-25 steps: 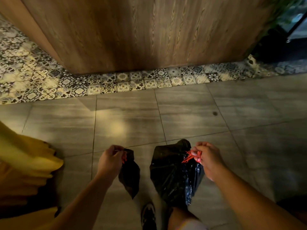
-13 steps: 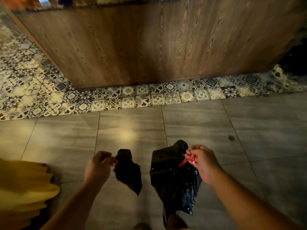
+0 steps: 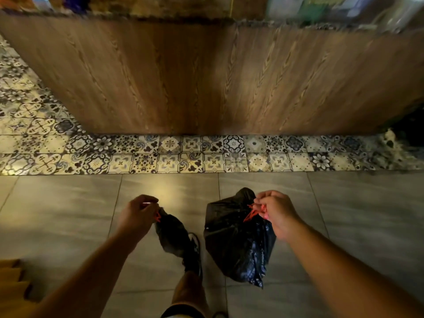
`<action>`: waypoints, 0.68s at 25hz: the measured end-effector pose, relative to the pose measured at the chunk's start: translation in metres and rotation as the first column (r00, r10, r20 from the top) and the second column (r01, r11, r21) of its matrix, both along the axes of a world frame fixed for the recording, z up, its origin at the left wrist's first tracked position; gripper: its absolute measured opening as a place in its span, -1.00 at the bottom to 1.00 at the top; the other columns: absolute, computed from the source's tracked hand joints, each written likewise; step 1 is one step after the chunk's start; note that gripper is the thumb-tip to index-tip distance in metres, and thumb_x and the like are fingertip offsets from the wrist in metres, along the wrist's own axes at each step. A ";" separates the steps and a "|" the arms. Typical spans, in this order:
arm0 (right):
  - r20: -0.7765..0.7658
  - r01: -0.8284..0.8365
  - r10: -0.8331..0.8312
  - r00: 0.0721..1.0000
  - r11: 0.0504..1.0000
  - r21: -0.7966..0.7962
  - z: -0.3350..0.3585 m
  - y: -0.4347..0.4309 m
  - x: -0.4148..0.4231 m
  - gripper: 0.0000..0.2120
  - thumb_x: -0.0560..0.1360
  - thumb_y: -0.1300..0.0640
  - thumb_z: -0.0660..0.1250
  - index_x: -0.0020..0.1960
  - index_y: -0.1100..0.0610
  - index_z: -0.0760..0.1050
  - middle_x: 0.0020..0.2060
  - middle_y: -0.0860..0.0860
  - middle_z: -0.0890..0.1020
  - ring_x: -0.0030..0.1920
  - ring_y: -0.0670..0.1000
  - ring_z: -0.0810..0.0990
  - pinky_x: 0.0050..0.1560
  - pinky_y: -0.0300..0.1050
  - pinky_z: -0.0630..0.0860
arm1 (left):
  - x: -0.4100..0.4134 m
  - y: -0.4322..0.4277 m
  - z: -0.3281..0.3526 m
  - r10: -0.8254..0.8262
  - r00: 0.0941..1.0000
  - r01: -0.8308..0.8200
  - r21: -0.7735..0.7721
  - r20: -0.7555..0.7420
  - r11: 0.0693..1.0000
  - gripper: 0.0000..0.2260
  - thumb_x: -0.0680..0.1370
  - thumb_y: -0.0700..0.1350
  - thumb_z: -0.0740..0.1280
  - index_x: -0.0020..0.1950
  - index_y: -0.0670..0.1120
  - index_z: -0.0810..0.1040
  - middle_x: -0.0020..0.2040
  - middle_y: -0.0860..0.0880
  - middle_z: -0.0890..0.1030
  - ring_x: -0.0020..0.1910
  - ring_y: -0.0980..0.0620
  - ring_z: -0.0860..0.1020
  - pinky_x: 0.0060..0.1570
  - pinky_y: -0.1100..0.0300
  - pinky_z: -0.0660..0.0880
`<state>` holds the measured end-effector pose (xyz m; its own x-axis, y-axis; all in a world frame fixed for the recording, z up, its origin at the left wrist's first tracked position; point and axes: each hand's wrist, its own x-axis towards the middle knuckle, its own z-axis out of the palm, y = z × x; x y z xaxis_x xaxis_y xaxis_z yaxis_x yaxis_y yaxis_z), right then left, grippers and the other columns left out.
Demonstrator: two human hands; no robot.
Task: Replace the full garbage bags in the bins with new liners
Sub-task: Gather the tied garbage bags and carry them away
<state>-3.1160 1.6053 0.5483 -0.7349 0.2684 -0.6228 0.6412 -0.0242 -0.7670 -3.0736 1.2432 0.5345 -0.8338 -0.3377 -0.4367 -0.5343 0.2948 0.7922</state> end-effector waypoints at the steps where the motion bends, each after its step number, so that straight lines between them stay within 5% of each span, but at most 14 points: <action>1: 0.009 -0.009 0.008 1.000 0.999 0.042 0.000 -0.005 -0.028 -0.82 0.54 0.42 0.30 -0.06 0.22 0.63 -0.10 0.20 0.73 -0.17 0.10 0.69 -0.14 -0.03 0.53 | -0.028 -0.005 -0.003 0.004 1.000 -0.005 0.036 0.009 0.999 -0.90 0.64 -0.19 0.37 0.08 -0.03 0.66 -0.14 -0.07 0.72 -0.14 -0.05 0.68 -0.18 0.13 0.55; 10: 0.079 -0.082 0.069 0.994 0.981 0.173 0.014 -0.041 -0.250 -0.79 0.58 0.45 0.22 0.01 0.25 0.59 -0.03 0.19 0.68 -0.11 0.09 0.65 -0.11 -0.06 0.52 | -0.243 -0.041 -0.008 0.058 0.984 -0.097 0.233 0.166 0.968 -0.90 0.60 -0.17 0.39 0.04 -0.02 0.68 -0.01 -0.18 0.70 0.03 -0.21 0.68 0.13 -0.17 0.63; 17: 0.079 -0.069 0.060 0.995 0.990 0.123 -0.019 -0.054 -0.395 -0.86 0.56 0.41 0.30 -0.04 0.25 0.60 -0.07 0.19 0.68 -0.14 0.07 0.66 -0.24 -0.16 0.52 | -0.386 -0.040 -0.025 0.077 0.979 -0.107 0.158 0.189 0.982 -0.92 0.60 -0.09 0.40 0.01 0.06 0.68 -0.01 -0.05 0.70 -0.01 -0.06 0.66 -0.20 0.16 0.54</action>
